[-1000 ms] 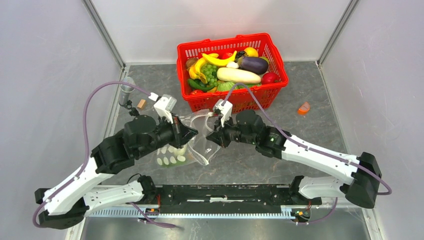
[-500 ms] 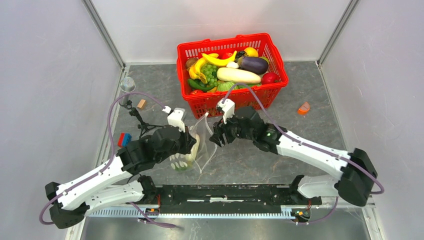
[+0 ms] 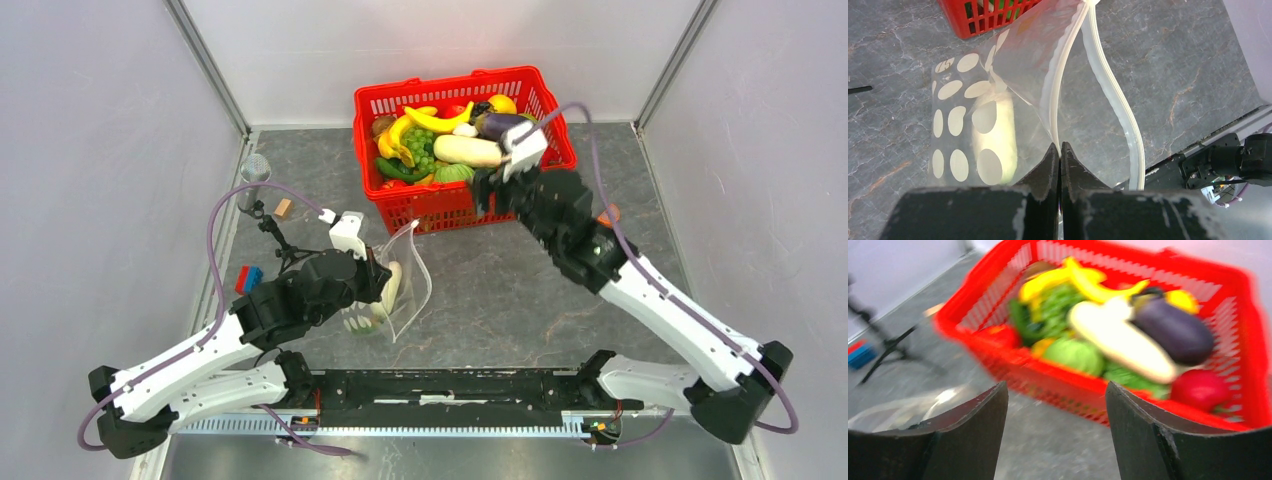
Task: Place the food in the zip-top bag and seal the zipper
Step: Adjust the zipper food storage bag at the center of the board, then pick up the fake vegetable from the bin.
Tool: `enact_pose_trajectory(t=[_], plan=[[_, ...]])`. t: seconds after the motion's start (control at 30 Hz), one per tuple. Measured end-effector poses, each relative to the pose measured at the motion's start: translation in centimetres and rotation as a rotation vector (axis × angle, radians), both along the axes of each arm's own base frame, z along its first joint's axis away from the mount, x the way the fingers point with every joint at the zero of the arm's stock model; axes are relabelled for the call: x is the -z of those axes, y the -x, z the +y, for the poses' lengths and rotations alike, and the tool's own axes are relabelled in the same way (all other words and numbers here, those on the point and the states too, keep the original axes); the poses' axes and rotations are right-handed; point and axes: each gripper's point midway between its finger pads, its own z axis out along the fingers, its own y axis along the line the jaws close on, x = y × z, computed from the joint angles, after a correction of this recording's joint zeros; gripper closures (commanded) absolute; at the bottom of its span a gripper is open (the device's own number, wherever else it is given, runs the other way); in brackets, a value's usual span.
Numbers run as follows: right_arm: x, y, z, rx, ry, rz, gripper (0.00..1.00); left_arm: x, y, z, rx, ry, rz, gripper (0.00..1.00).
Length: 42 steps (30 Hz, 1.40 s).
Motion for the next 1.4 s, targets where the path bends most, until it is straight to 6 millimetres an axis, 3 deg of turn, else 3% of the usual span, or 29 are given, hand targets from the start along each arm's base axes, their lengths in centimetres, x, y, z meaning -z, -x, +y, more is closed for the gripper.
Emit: enact_pose_trajectory(t=[0.13, 0.23, 0.4, 0.6, 0.77, 0.93, 1.07, 1.3, 1.4], plan=[[-2.9, -7.1, -4.9, 0.211, -0.008, -0.023, 0.22, -0.1, 0.0, -0.1, 0.005, -0.001, -0.003, 0.98], [-2.9, -11.8, -8.1, 0.302, 0.001, -0.002, 0.17, -0.2, 0.0, -0.1, 0.009, 0.006, -0.005, 0.98], [0.5, -18.8, -9.6, 0.239, 0.119, 0.060, 0.14, -0.5, 0.2, -0.2, 0.025, 0.011, -0.014, 0.98], [5.3, -24.4, -9.6, -0.040, 0.196, 0.138, 0.13, -0.4, 0.5, -0.5, 0.054, 0.011, -0.011, 0.98], [6.1, -26.3, -8.9, -0.232, 0.246, 0.127, 0.14, -0.2, 0.6, -0.9, 0.070, 0.007, 0.000, 0.98], [7.7, -25.1, -7.4, -0.366, 0.297, 0.136, 0.16, 0.0, 0.6, -1.0, 0.075, 0.003, 0.006, 0.98], [9.6, -24.5, -6.9, -0.419, 0.318, 0.170, 0.35, 0.0, 0.6, -1.0, 0.078, 0.001, 0.007, 0.98], [9.0, -25.3, -6.8, -0.402, 0.309, 0.129, 0.76, 0.3, 0.6, -1.1, 0.078, -0.007, 0.012, 0.98], [8.5, -25.2, -6.6, -0.371, 0.249, 0.126, 0.79, 0.3, 0.6, -1.1, 0.078, -0.007, 0.012, 0.98]])
